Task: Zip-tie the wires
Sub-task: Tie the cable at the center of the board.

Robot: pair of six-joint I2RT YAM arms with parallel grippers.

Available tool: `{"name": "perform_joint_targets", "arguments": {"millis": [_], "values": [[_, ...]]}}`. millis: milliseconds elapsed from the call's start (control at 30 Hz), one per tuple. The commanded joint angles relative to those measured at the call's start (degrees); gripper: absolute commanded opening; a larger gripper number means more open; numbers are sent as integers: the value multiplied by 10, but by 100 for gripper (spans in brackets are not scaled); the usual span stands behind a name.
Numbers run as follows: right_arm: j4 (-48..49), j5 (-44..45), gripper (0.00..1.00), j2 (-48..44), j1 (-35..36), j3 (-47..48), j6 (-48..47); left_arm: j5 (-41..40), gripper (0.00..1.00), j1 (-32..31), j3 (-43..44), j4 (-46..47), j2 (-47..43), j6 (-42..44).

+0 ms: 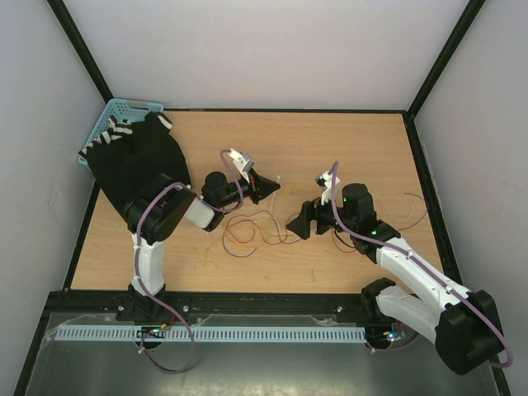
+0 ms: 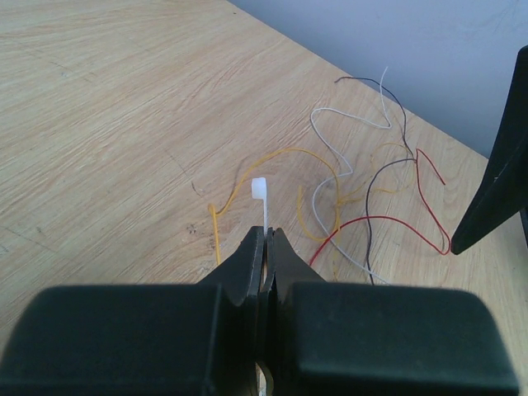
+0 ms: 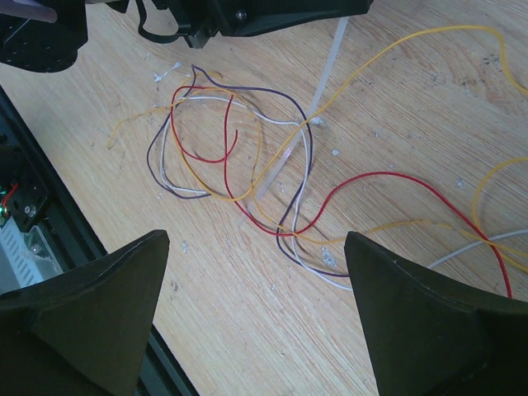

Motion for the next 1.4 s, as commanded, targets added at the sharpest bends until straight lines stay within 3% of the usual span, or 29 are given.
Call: {"name": "perform_joint_targets", "arguments": {"millis": [0, 900, 1367], "values": [[14, -3, 98, -8, 3, 3, -9, -16, 0, -5, 0, 23, -19, 12], [-15, 21, 99, 4, 3, 26, 5, -45, 0, -13, -37, 23, -41, 22], [-51, -23, 99, 1, 3, -21, 36, -36, 0, -12, -41, 23, -33, 20]]}}
